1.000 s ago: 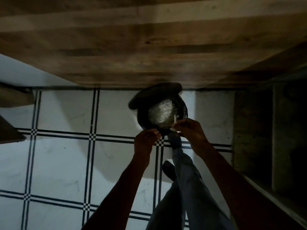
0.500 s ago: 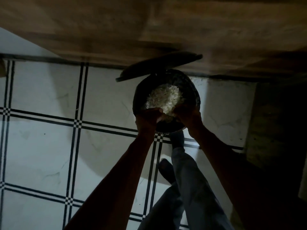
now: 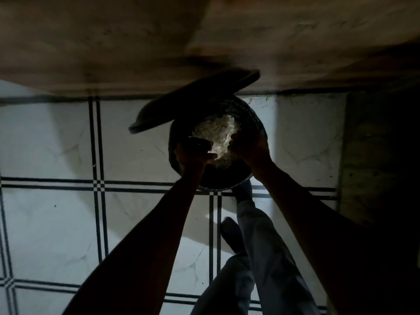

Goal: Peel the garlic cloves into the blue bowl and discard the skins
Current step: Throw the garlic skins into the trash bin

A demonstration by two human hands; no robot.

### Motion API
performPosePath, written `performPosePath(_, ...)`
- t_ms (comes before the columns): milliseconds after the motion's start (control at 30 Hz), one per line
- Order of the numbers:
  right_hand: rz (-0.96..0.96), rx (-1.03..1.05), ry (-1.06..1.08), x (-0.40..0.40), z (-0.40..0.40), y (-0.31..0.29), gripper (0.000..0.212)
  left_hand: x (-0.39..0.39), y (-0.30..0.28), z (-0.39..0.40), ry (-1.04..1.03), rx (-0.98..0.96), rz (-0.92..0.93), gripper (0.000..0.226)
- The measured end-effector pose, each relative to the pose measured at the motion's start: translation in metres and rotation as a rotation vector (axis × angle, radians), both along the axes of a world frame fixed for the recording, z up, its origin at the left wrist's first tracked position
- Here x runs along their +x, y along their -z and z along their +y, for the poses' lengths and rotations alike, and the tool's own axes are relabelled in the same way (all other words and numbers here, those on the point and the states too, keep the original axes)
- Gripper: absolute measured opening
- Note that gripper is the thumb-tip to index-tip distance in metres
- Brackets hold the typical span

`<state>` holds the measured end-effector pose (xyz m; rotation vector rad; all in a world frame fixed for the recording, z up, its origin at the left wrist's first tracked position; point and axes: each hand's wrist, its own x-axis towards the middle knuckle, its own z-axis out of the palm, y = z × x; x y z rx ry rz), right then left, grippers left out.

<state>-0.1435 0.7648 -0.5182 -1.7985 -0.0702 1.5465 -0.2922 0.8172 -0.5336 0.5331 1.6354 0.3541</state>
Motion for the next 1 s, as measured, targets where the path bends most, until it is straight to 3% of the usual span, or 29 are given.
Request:
performPosePath(100, -0.038, -0.049, 0.011, 0.002, 0.003, -0.013, 0.007, 0.002, 0.005, 0.007, 0.203, 0.021, 0.093, 0.014)
performPosePath(167, -0.056, -0.055, 0.018, 0.000, 0.003, -0.015, 0.020, 0.002, 0.015, 0.008, 0.271, 0.080, 0.200, 0.024)
performPosePath(233, -0.054, -0.082, 0.033, 0.000, -0.002, -0.015, 0.017, -0.006, 0.032, 0.002, 0.349, 0.145, 0.320, 0.033)
performPosePath(333, -0.057, -0.062, 0.027, -0.002, -0.011, -0.023, 0.023, -0.021, 0.050, -0.012, 0.432, 0.247, 0.442, 0.076)
performPosePath(400, -0.120, 0.011, -0.023, -0.001, -0.020, -0.032, 0.022, -0.005, 0.000, -0.014, 0.460, 0.270, 0.425, 0.079)
performPosePath(500, -0.166, 0.054, -0.021, 0.000, -0.026, -0.056, 0.030, 0.010, -0.060, -0.018, 0.637, 0.199, 0.284, 0.042)
performPosePath(567, -0.269, 0.083, -0.054, 0.005, -0.033, -0.083, 0.031, 0.014, -0.091, -0.024, 0.640, 0.189, 0.156, 0.041)
performPosePath(633, -0.399, 0.146, -0.092, 0.016, -0.047, -0.112, 0.031, 0.018, -0.126, -0.035, 0.718, 0.268, 0.144, 0.042)
performPosePath(867, -0.831, 0.229, -0.095, 0.075, -0.138, -0.282, 0.044, 0.063, -0.291, -0.080, 0.993, 0.616, 0.059, 0.011)
performPosePath(1000, -0.967, 0.220, 0.052, 0.102, -0.232, -0.401, 0.033, 0.120, -0.391, -0.138, 1.163, 0.765, -0.116, 0.016)
